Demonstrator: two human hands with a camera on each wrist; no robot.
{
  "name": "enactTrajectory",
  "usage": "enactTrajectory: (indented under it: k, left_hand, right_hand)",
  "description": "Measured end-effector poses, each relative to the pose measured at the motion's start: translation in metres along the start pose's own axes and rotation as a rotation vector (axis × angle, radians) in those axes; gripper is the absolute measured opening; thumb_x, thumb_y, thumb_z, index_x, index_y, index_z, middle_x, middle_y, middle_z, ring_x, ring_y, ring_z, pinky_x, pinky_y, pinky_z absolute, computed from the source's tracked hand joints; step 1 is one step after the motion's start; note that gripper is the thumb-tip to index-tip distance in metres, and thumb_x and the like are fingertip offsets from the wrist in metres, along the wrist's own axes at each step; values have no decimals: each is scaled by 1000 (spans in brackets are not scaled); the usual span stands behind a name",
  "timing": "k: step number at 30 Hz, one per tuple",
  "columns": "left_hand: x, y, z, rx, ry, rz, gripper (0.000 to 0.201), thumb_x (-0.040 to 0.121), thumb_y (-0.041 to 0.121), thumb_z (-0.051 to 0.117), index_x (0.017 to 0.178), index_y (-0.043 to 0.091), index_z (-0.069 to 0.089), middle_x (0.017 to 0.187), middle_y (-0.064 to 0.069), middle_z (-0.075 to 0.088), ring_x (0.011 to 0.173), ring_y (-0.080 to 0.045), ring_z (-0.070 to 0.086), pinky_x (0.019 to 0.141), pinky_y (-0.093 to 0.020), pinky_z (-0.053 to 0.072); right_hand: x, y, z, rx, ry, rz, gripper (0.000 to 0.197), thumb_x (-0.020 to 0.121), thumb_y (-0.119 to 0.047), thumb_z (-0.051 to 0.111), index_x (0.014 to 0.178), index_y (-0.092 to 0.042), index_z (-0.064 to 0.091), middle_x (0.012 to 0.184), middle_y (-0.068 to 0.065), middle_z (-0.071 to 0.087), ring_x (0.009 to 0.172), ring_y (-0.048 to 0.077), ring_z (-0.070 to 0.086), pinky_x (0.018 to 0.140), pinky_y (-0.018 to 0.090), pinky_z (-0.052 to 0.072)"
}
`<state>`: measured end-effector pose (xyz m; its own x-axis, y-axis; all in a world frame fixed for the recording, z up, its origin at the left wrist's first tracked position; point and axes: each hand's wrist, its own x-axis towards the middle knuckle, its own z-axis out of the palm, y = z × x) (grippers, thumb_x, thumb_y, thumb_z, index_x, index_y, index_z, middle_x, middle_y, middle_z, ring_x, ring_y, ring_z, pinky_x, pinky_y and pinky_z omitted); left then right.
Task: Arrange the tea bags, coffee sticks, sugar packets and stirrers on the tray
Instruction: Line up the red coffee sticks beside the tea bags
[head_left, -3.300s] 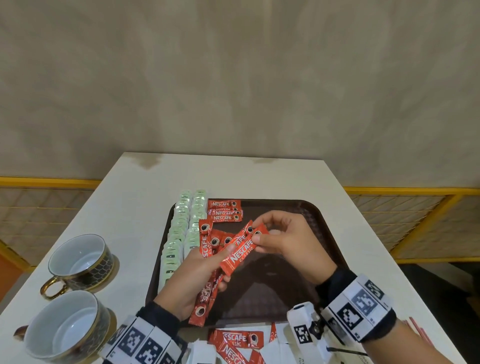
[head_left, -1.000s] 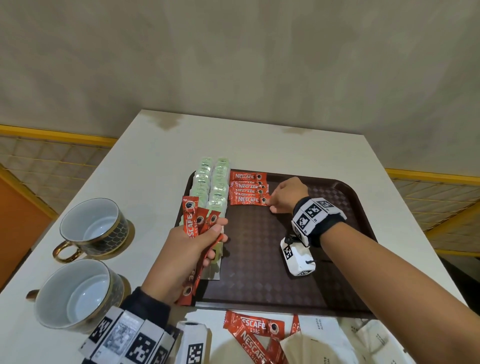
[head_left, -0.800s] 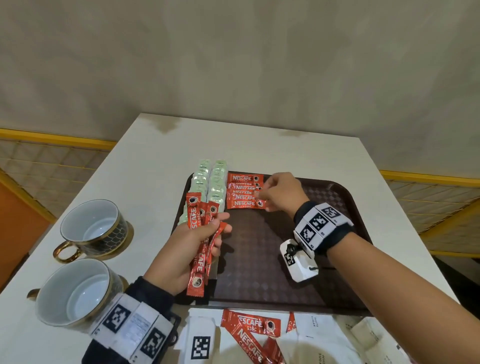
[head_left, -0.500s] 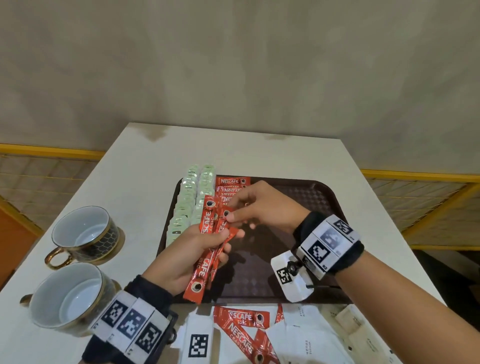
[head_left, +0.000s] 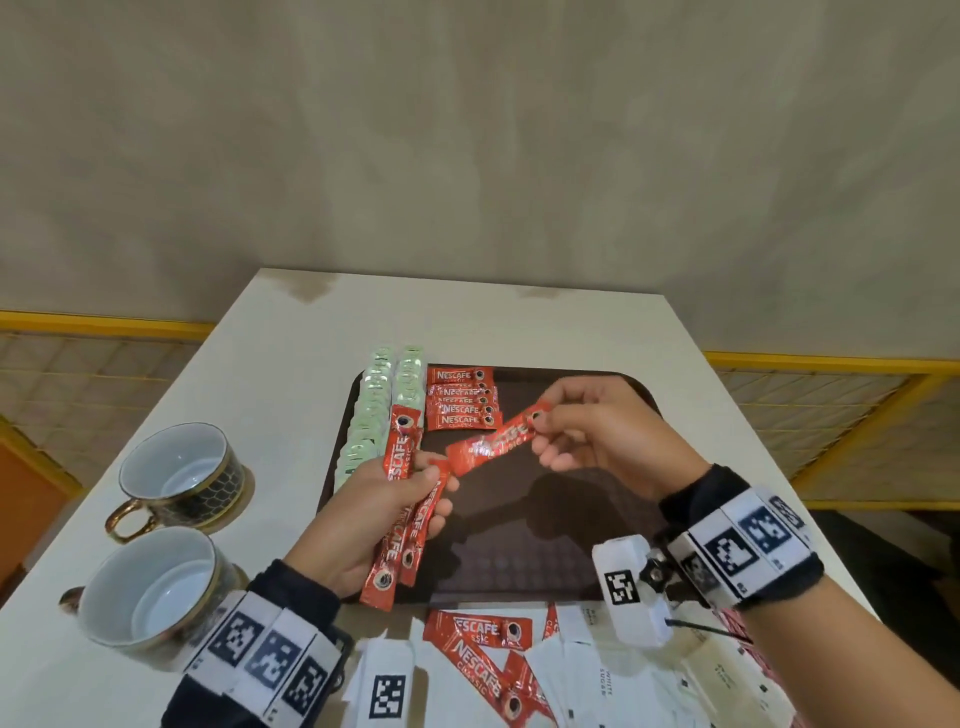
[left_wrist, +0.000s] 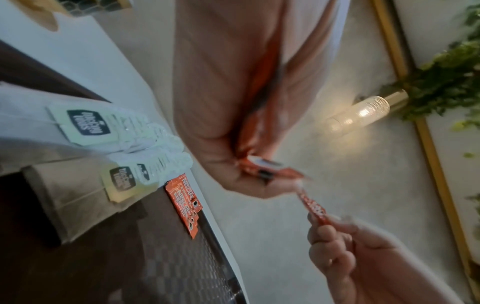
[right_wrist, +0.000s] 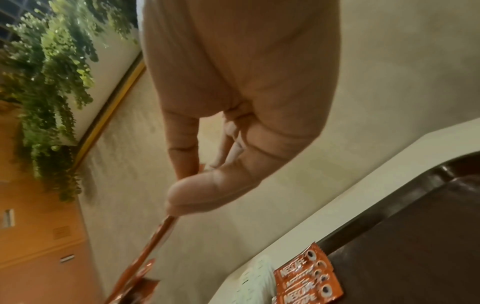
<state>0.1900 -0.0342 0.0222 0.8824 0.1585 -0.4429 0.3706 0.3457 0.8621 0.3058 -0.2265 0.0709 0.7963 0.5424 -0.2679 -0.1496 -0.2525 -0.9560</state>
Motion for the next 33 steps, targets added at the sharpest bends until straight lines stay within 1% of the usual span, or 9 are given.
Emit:
enactTrajectory:
  k: [3,7,11,16,19,22,25,28,33]
  left_hand:
    - [-2,1,10,114,25,45,22,96,24,53,106,6,62,64,1,66,44,-6,54,43,-17,44]
    - [-7,1,16,357,-70,127,33,93,43,52,94,14,67,58,5,63,42,-3,47,44,-16,38]
    - [-11,-2,15,479,-81,165,11,85,27,70,85,17,66,78,-4,74,52,-4,57,49,-20,41]
    - [-13,-6,14,454,-30,173,9,83,19,72,80,14,64,77,-5,75,55,-6,63,48,-18,41]
    - [-15,-5,14,399,-33,182,10,83,18,72,82,11,65,80,-8,75,52,-5,61,47,-19,40]
    - [-12,-5,14,383,4,196,10,85,23,69,88,13,69,74,-1,74,55,-6,59,48,-19,41]
    - [-4,-5,4,104,-17,71,21,91,24,60,106,14,69,63,6,60,53,-5,46,46,-17,40]
    - [2,-2,-9,-349,-86,-76,36,86,14,59,121,6,60,76,-3,56,58,-10,48,48,-19,49]
    - [4,0,-5,-606,-84,-107,35,82,-1,55,117,4,57,85,-9,61,75,-17,59,68,-29,57]
  right_hand:
    - [-8,2,9,-54,-133,44,8,89,0,62,94,5,65,75,18,68,57,17,64,51,18,54]
    - [-9,7,15,-100,-148,67,5,89,-1,63,90,1,68,73,16,69,55,14,63,51,18,53]
    - [-11,10,14,-108,-130,64,7,89,-6,66,91,0,68,77,15,71,60,14,66,54,18,54]
    - [-16,10,17,-169,-148,-10,13,87,-13,70,92,-1,73,77,11,72,65,12,66,57,18,53]
    - [-11,14,14,-119,-86,10,15,89,-12,68,88,3,72,70,9,68,61,13,62,55,19,52]
    - [-9,20,18,-52,1,-10,13,91,-9,64,85,0,71,67,7,64,60,13,59,53,20,52]
    - [-13,17,15,-22,64,-81,10,93,-10,62,88,-4,70,79,12,67,70,15,63,56,22,55]
    - [-21,11,5,6,40,-72,8,91,-7,63,92,0,68,88,16,72,78,18,69,63,21,58]
    - [-35,18,21,-59,-182,23,4,87,-2,67,91,-2,69,82,12,73,73,16,69,66,21,58]
